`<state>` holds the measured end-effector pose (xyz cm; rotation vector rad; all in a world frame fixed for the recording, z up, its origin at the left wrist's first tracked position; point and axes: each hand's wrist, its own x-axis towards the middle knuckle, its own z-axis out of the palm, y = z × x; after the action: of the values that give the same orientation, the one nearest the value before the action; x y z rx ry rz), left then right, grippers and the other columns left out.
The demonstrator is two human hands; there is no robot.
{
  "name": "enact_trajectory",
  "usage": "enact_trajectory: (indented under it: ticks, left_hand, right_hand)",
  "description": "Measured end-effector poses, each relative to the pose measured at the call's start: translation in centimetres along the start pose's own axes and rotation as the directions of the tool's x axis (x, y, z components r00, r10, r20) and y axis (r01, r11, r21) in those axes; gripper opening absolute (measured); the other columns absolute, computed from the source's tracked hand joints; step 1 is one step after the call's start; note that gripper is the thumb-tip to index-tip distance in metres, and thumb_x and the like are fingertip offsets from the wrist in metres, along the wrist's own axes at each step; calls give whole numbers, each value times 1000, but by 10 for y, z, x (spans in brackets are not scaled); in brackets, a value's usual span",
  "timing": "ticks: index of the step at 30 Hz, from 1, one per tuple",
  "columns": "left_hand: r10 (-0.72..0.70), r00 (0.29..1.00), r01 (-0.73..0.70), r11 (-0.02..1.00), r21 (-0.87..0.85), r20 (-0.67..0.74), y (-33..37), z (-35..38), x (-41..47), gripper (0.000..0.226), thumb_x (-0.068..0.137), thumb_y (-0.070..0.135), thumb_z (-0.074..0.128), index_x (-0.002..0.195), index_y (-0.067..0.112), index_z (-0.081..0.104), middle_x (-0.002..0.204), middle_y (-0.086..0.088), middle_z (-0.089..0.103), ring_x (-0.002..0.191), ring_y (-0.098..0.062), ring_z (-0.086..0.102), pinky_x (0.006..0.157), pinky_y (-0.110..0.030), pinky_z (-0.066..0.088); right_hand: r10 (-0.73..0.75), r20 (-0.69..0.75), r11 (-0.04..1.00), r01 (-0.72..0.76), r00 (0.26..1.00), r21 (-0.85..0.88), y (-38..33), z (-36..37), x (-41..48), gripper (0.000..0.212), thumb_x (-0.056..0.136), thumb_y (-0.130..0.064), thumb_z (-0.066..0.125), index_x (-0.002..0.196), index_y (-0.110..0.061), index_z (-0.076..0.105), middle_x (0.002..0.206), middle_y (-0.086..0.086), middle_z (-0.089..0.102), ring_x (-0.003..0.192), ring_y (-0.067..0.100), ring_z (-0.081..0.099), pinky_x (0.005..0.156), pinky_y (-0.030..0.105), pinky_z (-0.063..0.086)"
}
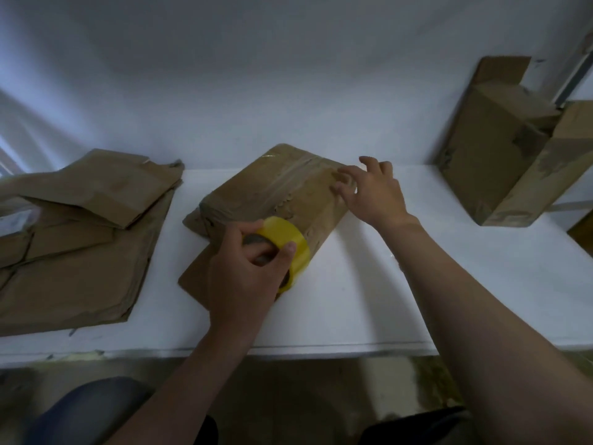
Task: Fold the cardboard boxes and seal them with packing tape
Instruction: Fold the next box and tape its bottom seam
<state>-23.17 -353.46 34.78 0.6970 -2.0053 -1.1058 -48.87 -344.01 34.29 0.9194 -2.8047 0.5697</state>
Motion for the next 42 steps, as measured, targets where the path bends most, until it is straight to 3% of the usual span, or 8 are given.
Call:
enact_trajectory:
  ticks: [8, 13, 17, 20, 25, 32, 36, 42]
  left_hand:
    - [40, 999, -39, 991, 129, -4, -19, 7, 22, 44, 76, 49, 74, 108, 25, 57, 77, 16, 71, 74, 2, 66, 60, -19, 53]
    - [38, 999, -31, 981, 190, -33, -17, 5, 46, 37, 84, 35, 78, 111, 14, 64, 75, 12, 68, 68, 9, 59, 57, -2, 40]
    - [-1, 999, 10, 975, 221, -40, -14, -9, 59, 28, 86, 47, 71, 103, 26, 64, 78, 13, 70, 78, -6, 67, 64, -28, 53]
    - [-60, 998, 61, 978, 201, -14, -13, -27, 48, 25, 84, 48, 69, 102, 32, 61, 77, 14, 73, 78, -12, 68, 72, -42, 58]
    - [-116, 993, 115, 993, 41, 36, -6, -45, 23, 26, 86, 30, 74, 107, 32, 59, 82, 11, 73, 73, 1, 66, 53, -18, 47]
    - [-133, 987, 134, 991, 0, 90, 5, -47, 16, 31, 91, 21, 68, 111, 34, 47, 90, 8, 72, 74, -2, 65, 48, -9, 43]
    - [-71, 994, 58, 986, 156, 79, 7, -50, 19, 27, 99, 11, 47, 87, 32, 59, 79, -3, 60, 69, -10, 55, 46, -14, 40]
    - [-183, 968, 139, 961, 238, 170, 32, -69, 2, 41, 102, 13, 40, 80, 29, 69, 89, 19, 57, 72, -7, 54, 48, -21, 40]
  right_hand:
    - [87, 107, 970, -109, 990, 219, 0, 21, 33, 50, 94, -61, 53, 131, -28, 50, 133, 3, 53, 128, 30, 38, 101, 49, 42]
    - [147, 80, 973, -158, 986, 170, 8, 13, 18, 49, 97, -60, 49, 138, -34, 52, 128, 7, 54, 123, 33, 41, 98, 47, 43]
    - [108, 63, 988, -114, 992, 103, -2, 12, -11, 41, 98, -40, 48, 138, -35, 51, 116, 2, 60, 116, 31, 45, 85, 42, 46]
    - [99, -2, 989, -98, 995, 112, -6, 10, -26, 38, 99, -37, 52, 136, -30, 57, 122, 10, 48, 117, 34, 42, 92, 46, 49]
    - [135, 48, 965, -142, 990, 220, -3, 12, -9, 45, 98, -50, 51, 131, -20, 57, 149, 10, 39, 140, 34, 29, 106, 43, 33]
    - [161, 210, 931, -219, 964, 292, -3, 18, 14, 85, 72, -81, 40, 145, -40, 45, 147, 2, 46, 139, 34, 36, 108, 47, 28]
    - [153, 231, 922, -223, 961, 315, -5, 4, 4, 59, 89, -63, 60, 144, -43, 49, 131, 7, 39, 132, 35, 34, 111, 44, 31]
    - [142, 248, 968, -188, 958, 169, -13, -17, -37, 43, 94, -57, 56, 133, -38, 55, 115, 3, 35, 121, 38, 38, 100, 47, 40]
